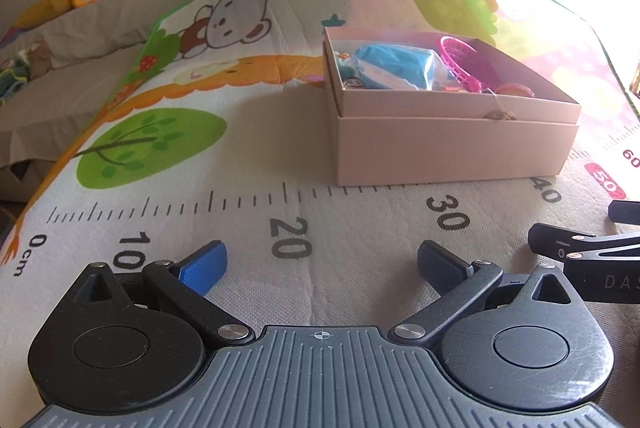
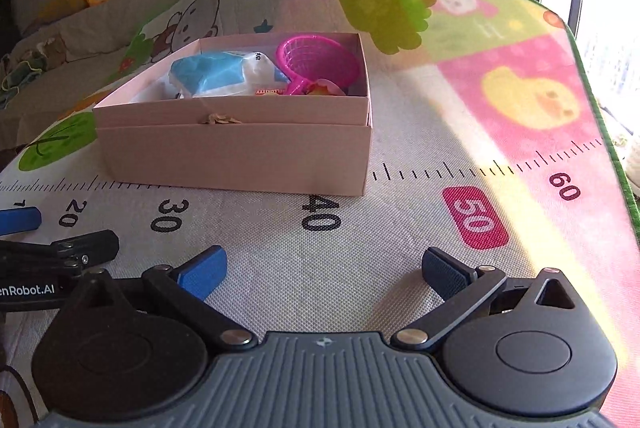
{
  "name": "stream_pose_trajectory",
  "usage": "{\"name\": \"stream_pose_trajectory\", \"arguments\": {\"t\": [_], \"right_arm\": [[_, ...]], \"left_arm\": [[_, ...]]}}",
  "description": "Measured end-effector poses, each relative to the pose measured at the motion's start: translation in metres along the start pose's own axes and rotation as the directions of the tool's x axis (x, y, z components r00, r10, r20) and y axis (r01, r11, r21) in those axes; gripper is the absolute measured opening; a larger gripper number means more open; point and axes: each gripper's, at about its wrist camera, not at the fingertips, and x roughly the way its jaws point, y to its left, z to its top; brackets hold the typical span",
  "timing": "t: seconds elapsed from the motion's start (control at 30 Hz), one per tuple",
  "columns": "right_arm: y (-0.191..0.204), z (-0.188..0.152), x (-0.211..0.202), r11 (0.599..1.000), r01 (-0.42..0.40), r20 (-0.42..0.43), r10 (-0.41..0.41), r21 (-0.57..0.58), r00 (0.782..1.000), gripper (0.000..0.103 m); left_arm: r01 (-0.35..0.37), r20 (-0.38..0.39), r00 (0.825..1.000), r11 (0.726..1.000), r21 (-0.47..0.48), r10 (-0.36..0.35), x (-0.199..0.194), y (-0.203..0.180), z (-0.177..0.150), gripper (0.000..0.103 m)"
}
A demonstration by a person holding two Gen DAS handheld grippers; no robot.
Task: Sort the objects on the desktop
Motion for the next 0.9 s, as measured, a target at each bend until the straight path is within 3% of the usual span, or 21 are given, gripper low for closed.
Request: {"name": "stream_pose_trajectory", "arguments": {"t": [0.9], "right_arm": [[-0.0002, 0.0006, 0.0004, 1.0, -0.002, -0.001, 0.002, 0.003, 1.0, 0.103]], "left_arm": [[0.006, -0.002, 1.0, 1.0, -0.008, -0.006, 0.0007, 0.0015, 0.0007, 0.103]]}}
